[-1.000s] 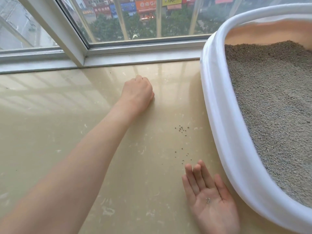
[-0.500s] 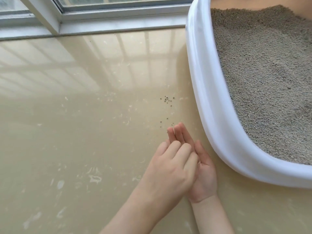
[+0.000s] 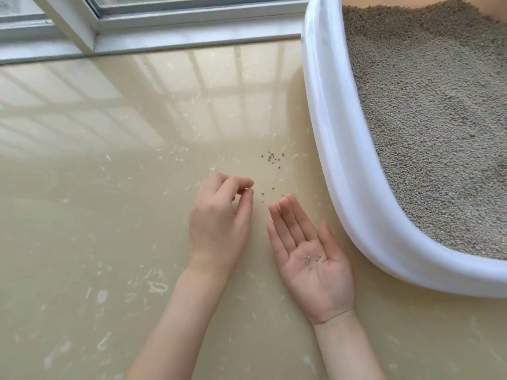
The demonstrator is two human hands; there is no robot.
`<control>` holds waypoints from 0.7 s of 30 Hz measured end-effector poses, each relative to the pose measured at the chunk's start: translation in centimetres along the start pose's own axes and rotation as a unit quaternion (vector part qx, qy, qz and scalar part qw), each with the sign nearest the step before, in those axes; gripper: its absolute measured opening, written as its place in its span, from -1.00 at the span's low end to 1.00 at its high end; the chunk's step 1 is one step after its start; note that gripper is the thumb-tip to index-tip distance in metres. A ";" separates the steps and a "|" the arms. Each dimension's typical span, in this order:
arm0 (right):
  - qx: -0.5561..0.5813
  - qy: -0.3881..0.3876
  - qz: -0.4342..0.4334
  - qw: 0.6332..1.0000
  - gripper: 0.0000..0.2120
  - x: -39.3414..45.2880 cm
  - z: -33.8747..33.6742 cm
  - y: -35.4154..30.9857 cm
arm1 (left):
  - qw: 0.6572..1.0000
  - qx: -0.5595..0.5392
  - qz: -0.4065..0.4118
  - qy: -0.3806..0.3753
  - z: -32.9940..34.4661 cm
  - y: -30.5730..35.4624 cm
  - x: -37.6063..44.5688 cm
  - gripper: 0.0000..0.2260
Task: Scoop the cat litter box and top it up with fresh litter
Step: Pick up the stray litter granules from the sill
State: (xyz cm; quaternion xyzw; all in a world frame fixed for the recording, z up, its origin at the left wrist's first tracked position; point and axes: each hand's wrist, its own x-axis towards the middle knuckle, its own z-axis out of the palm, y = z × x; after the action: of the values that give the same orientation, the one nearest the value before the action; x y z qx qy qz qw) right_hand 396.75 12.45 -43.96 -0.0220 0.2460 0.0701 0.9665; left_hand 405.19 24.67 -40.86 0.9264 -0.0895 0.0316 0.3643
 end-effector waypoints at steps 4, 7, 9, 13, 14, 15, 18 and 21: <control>-0.046 -0.012 -0.041 0.998 -0.58 -0.2 -0.1 0.1 | 0.998 0.039 0.043 -0.034 1.2 -0.7 1.2 -0.96; -0.043 -0.022 -0.046 0.998 -0.56 -0.4 0.0 0.4 | 0.994 0.066 0.069 -0.051 1.5 -0.5 1.5 -0.95; -0.023 -0.028 -0.040 0.999 -0.48 -0.6 0.0 0.5 | 0.990 0.089 0.087 -0.062 1.6 -0.5 1.6 -0.90; 0.003 -0.039 -0.043 0.998 -0.39 -0.7 -0.2 0.5 | 0.981 0.135 0.118 -0.077 2.0 -0.4 1.8 -0.82; 0.005 -0.042 -0.045 0.998 -0.38 -0.8 -0.2 0.5 | 0.983 0.128 0.109 -0.076 2.0 -0.3 1.9 -0.81; 0.005 -0.044 -0.047 0.998 -0.38 -0.8 -0.2 0.6 | 0.985 0.117 0.102 -0.075 2.0 -0.2 2.0 -0.81; 0.006 -0.048 -0.046 0.998 -0.38 -0.8 -0.2 0.5 | 0.988 0.086 0.104 -0.080 2.1 -0.1 2.3 -0.81; 0.006 -0.051 -0.043 0.998 -0.39 -0.7 -0.2 0.5 | 0.983 0.092 0.132 -0.089 2.6 -0.3 2.7 -0.81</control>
State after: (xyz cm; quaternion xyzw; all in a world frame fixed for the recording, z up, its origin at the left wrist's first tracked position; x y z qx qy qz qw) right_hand 395.94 12.86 -43.78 -0.0233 0.1961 0.0280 0.9799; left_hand 407.93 22.73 -42.67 0.9352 -0.2398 0.0055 0.2605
